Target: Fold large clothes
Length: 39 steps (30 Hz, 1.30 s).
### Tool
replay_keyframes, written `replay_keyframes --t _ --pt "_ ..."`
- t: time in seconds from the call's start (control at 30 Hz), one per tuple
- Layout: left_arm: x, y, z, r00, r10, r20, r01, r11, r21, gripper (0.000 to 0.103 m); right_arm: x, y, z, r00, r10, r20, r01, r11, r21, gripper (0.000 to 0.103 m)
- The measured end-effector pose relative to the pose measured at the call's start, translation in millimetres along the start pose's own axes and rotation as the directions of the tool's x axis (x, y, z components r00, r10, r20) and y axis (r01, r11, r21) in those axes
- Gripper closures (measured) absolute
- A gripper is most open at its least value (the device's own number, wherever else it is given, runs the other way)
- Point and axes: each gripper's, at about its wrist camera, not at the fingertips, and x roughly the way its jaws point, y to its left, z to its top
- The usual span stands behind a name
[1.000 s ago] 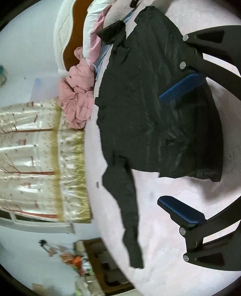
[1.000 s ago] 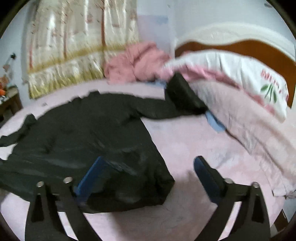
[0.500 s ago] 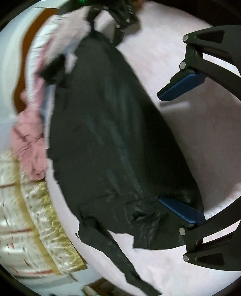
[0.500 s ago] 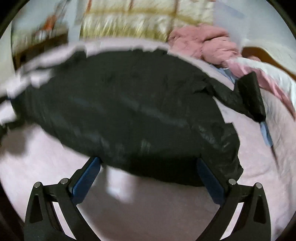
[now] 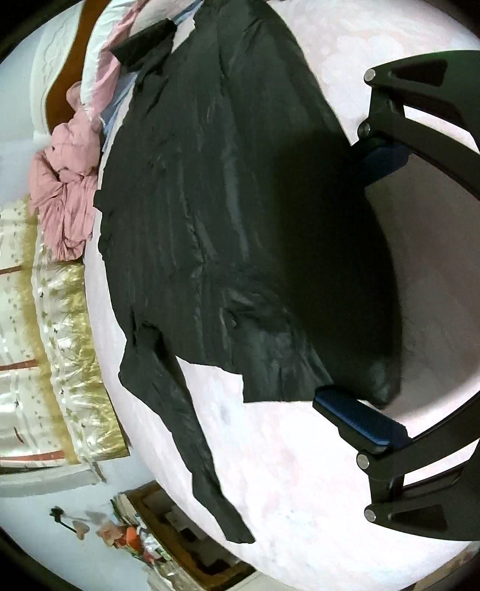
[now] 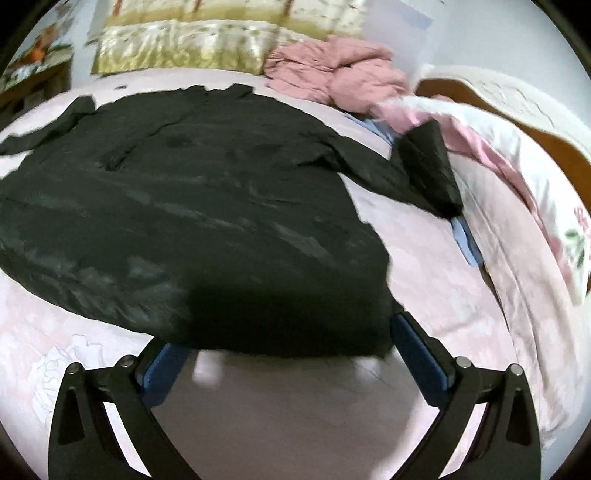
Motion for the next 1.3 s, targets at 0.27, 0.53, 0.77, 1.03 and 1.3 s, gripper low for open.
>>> replay_keyframes --t 0.27,0.53,0.77,1.03,1.3 --pt "-29.6 35.0 -2.3 0.992 0.008 0.124 0.016 0.981 -0.196 0.000 -30.5 -29.0 -6.8 0.988 -0.006 0.154 -0.023 0.983 0.180 0.000" --pt "-20.7 44.2 -15.9 0.979 -0.202 0.014 0.197 0.934 -0.297 0.000 -24.2 -34.9 -15.9 0.972 0.212 0.096 -0.231 0.933 0.277 0.000" --pt "-30.7 36.5 -27.0 0.868 -0.489 0.086 0.466 0.742 -0.482 0.000 -4.2 -24.7 -29.2 0.819 0.565 0.098 -0.536 0.694 0.480 0.001" --pt "12.9 17.2 2.8 0.937 -0.336 0.099 0.345 0.839 -0.421 0.067 33.0 -20.8 -11.4 0.898 0.435 0.073 -0.406 0.750 0.522 0.068" --pt "-74.9 6.1 -9.0 0.939 -0.278 0.200 0.325 0.908 -0.263 0.082 -40.2 -22.6 -33.4 0.901 0.400 0.170 -0.432 0.788 0.438 0.088"
